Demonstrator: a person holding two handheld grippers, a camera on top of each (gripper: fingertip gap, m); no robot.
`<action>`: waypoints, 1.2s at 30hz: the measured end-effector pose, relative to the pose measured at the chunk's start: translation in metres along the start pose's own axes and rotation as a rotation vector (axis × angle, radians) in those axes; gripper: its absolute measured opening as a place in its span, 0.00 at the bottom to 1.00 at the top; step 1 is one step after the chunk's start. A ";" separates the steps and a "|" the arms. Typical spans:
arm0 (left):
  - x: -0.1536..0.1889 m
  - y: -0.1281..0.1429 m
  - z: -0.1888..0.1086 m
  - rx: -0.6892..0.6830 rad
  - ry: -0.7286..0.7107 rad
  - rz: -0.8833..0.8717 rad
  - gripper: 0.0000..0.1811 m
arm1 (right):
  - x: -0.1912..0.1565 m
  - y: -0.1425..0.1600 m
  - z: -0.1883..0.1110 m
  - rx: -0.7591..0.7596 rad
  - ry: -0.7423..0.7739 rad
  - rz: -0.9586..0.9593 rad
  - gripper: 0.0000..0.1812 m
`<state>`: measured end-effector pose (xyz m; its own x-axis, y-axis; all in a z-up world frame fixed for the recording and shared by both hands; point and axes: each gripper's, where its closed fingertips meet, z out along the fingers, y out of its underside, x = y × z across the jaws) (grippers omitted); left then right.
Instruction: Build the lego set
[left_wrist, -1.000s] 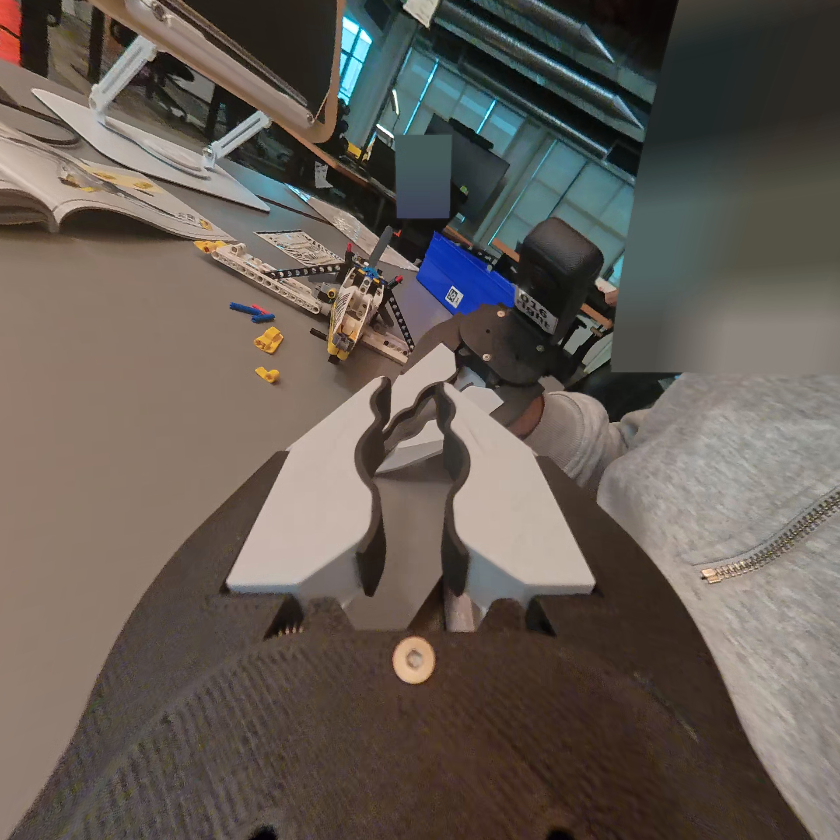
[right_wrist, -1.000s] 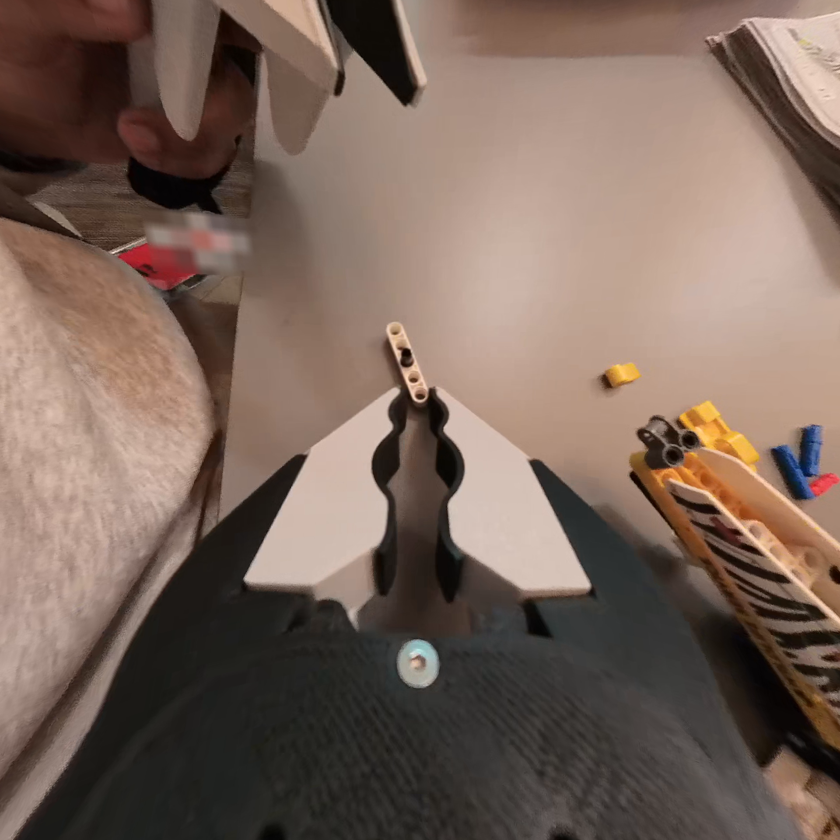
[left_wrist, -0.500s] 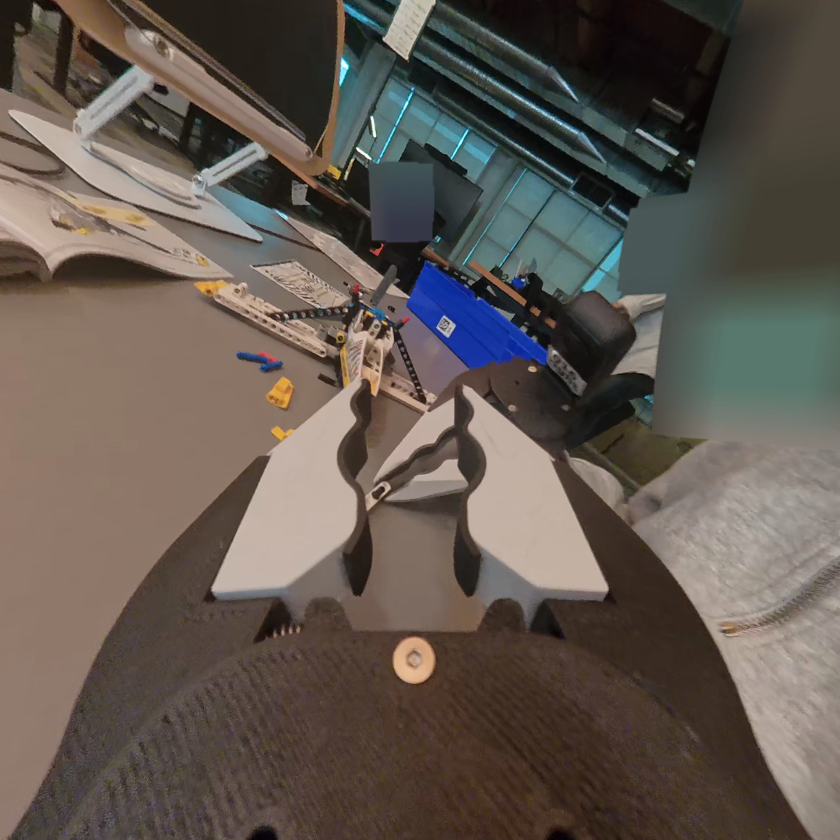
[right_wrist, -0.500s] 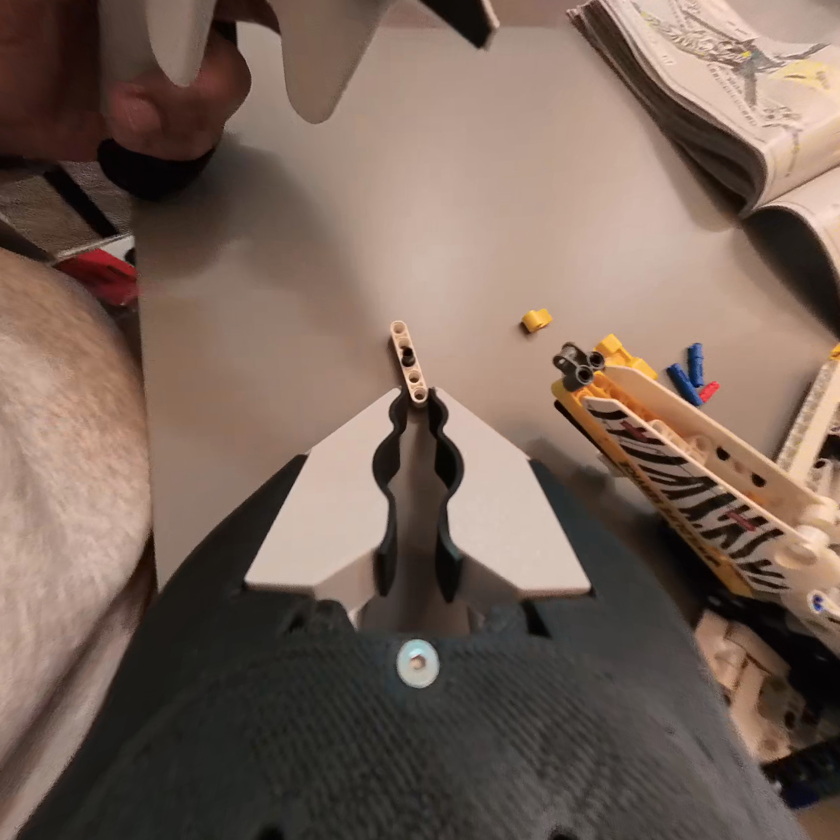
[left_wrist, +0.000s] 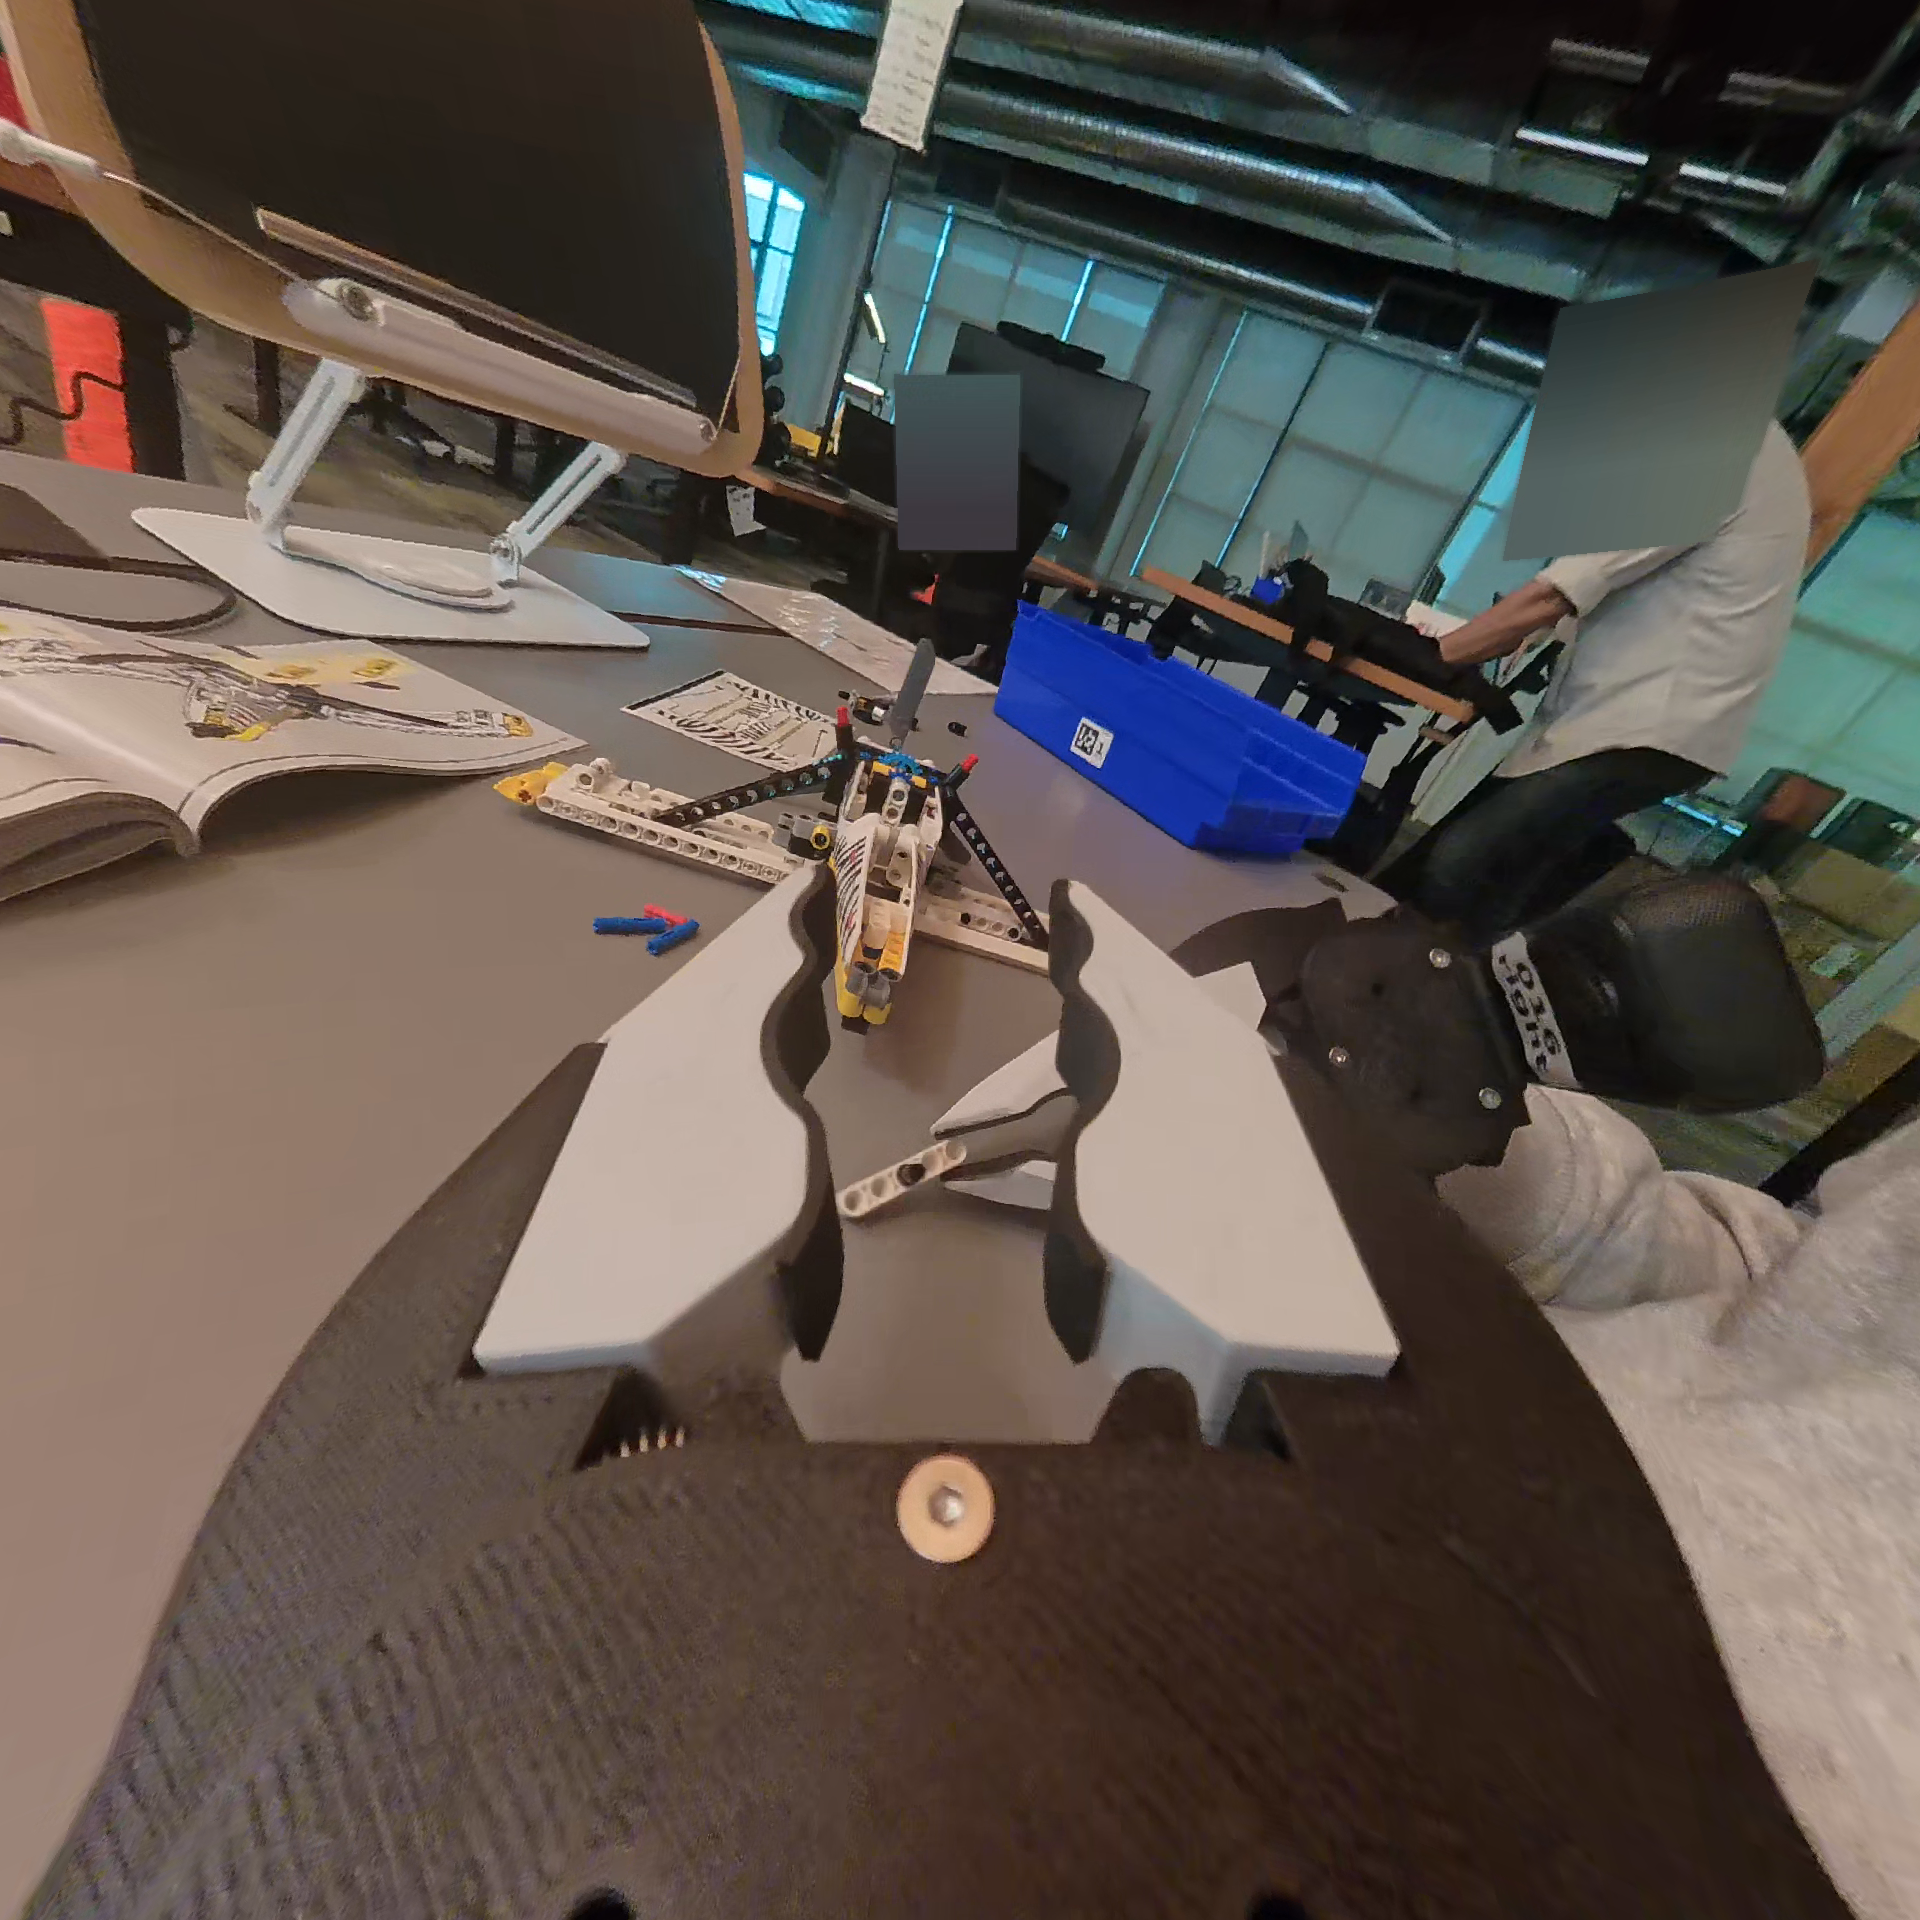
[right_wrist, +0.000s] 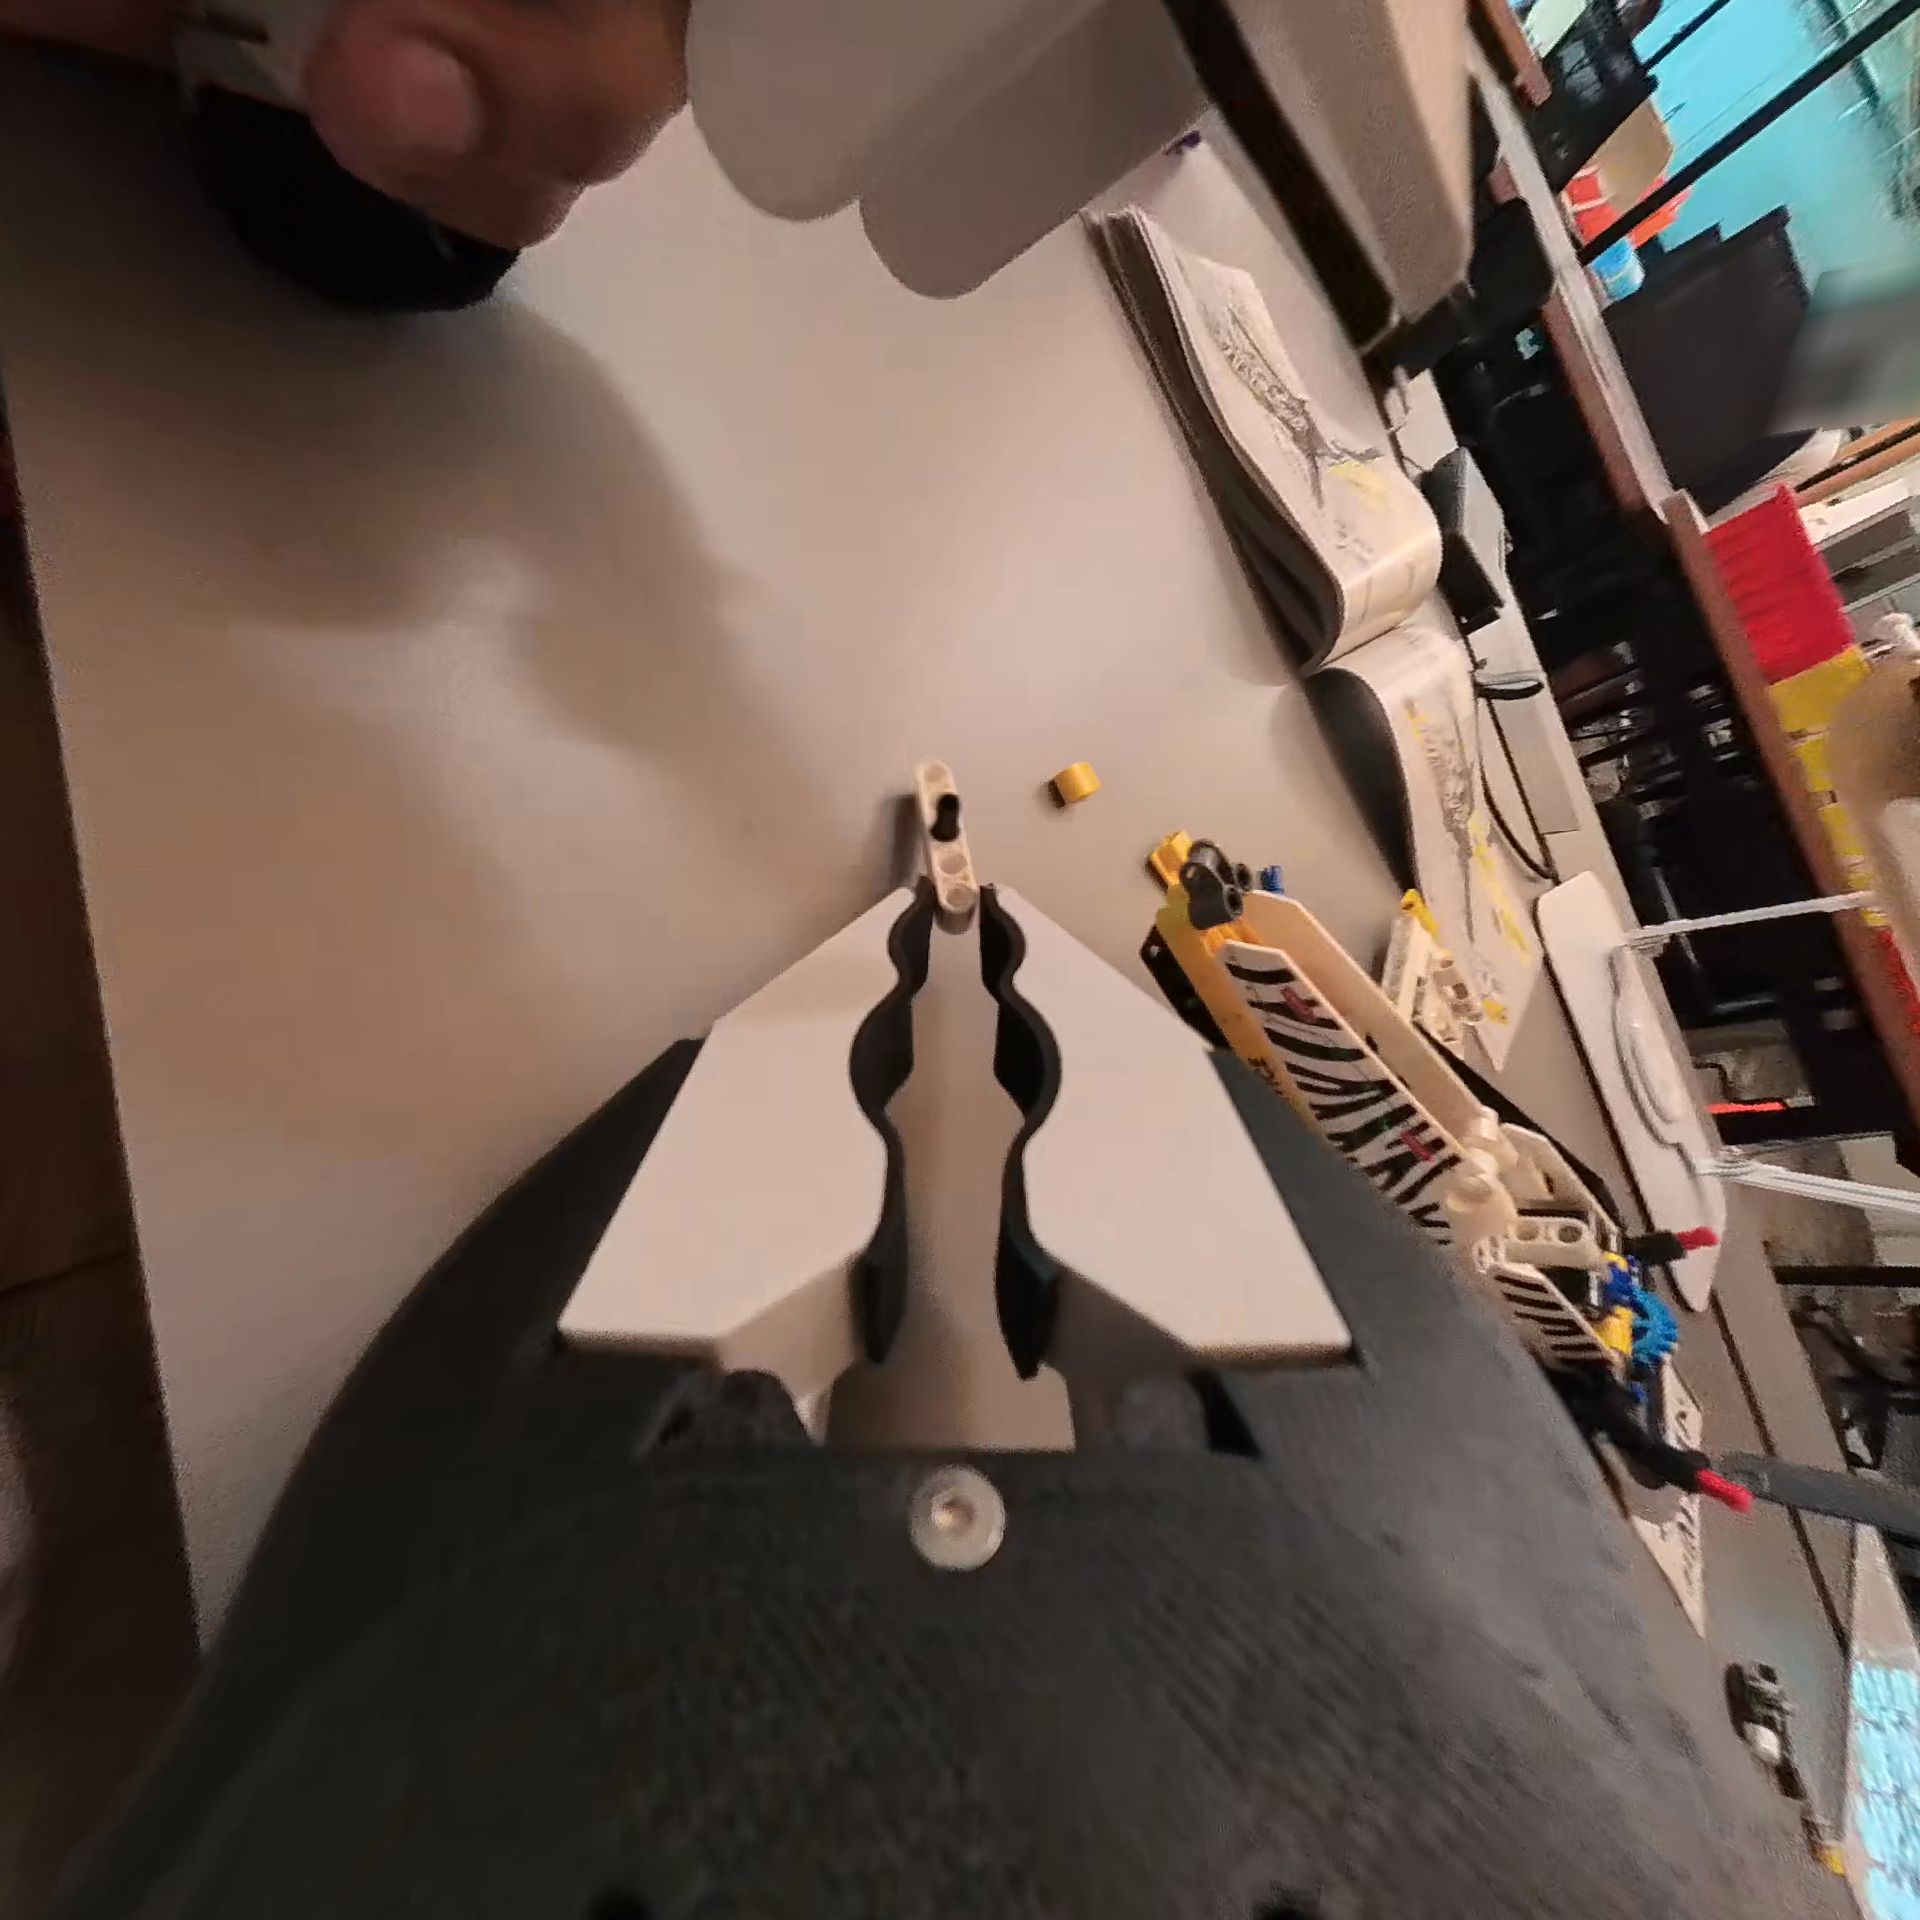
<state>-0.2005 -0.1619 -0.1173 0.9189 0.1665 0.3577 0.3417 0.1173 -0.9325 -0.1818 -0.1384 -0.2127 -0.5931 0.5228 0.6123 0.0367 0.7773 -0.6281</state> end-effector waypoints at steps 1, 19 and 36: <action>-0.001 -0.001 -0.001 0.011 0.000 -0.006 0.21 | 0.000 0.000 0.000 0.001 -0.001 0.005 0.05; -0.014 -0.013 -0.012 0.100 -0.031 -0.083 0.22 | 0.042 -0.021 -0.033 0.294 -0.035 0.392 0.15; -0.035 -0.019 -0.023 0.170 -0.066 -0.210 0.23 | 0.009 -0.017 -0.018 0.188 -0.459 0.540 0.24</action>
<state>-0.2343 -0.1921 -0.1128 0.8148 0.1843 0.5497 0.4798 0.3180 -0.8177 -0.1737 -0.1410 -0.1878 -0.8099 0.5850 -0.0430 0.3054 0.3579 -0.8824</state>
